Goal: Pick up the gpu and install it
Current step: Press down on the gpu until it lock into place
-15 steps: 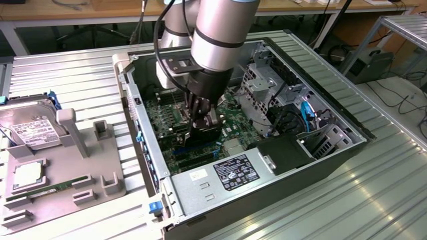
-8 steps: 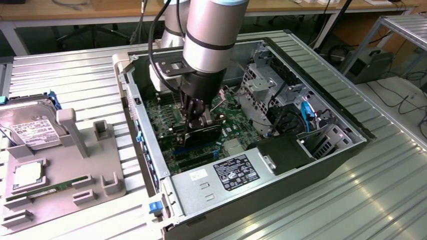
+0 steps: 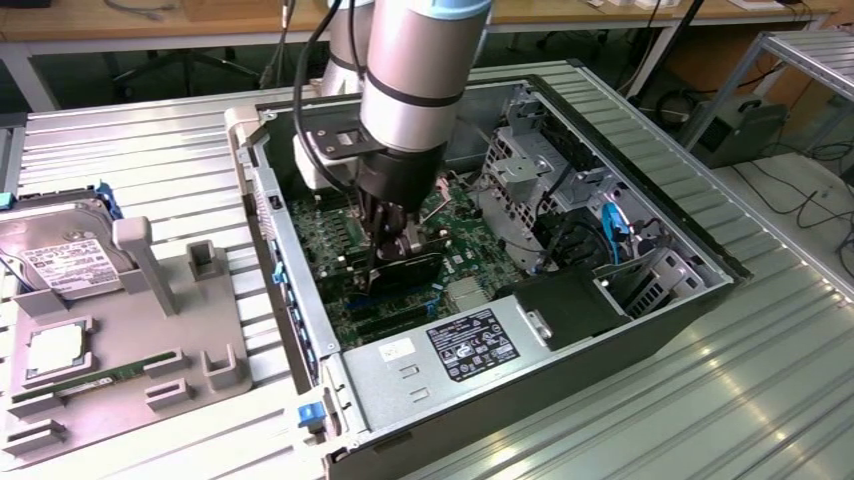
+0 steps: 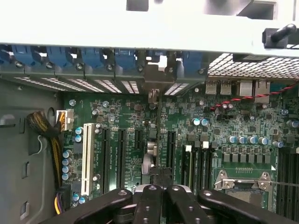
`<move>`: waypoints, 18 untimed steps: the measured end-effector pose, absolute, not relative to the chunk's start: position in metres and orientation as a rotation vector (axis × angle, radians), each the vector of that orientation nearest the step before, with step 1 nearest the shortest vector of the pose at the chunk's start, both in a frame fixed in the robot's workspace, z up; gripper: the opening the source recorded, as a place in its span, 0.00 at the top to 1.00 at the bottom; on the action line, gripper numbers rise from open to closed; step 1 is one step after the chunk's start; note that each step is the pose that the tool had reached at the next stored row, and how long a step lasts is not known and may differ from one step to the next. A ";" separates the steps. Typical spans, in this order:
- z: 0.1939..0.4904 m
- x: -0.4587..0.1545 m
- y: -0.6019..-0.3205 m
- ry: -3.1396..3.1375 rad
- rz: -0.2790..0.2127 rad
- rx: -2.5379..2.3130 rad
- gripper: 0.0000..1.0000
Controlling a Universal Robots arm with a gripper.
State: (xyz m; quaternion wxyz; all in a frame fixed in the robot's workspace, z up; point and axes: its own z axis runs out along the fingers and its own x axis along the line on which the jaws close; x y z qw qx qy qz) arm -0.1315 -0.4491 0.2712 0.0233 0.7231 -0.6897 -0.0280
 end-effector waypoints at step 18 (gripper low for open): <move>0.303 -0.135 -0.449 -2.132 -0.086 2.244 0.89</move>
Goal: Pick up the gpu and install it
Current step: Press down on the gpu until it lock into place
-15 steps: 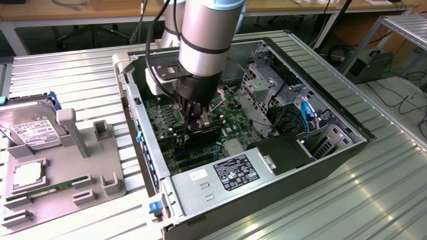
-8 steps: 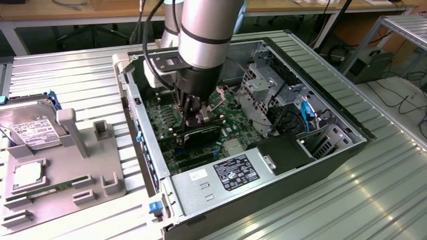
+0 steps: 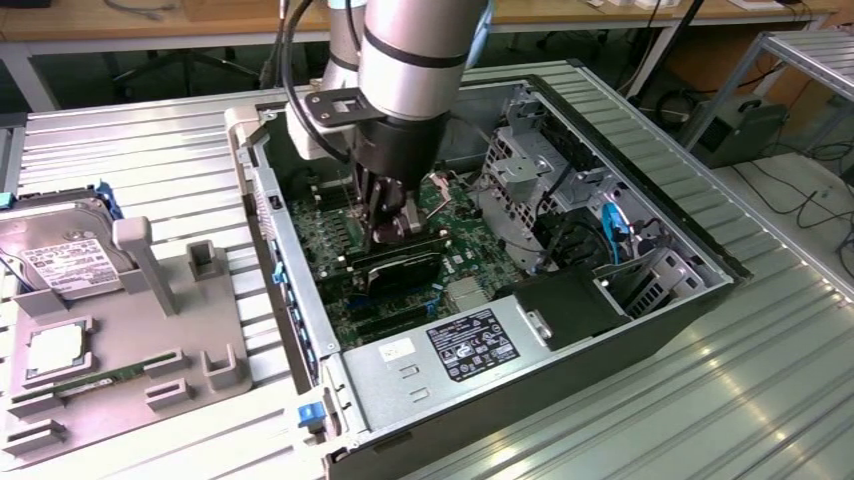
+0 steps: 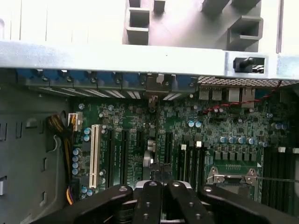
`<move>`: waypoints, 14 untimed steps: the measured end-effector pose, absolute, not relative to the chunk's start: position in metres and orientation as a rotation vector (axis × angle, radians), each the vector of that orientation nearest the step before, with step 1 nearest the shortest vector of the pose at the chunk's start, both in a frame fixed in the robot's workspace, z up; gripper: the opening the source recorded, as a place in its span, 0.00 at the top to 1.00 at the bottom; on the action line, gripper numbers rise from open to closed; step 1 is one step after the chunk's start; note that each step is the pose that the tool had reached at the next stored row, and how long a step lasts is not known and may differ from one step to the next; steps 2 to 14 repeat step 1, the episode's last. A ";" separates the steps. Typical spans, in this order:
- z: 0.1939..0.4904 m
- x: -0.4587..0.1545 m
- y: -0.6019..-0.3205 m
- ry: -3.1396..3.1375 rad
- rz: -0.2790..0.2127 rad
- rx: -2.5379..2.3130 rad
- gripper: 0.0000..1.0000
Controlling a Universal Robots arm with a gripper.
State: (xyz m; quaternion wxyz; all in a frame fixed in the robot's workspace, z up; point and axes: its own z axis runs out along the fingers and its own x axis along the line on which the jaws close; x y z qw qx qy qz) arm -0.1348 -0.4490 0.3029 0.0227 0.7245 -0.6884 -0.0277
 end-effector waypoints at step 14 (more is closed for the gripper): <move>0.303 -0.135 -0.449 -2.132 -0.086 2.244 0.89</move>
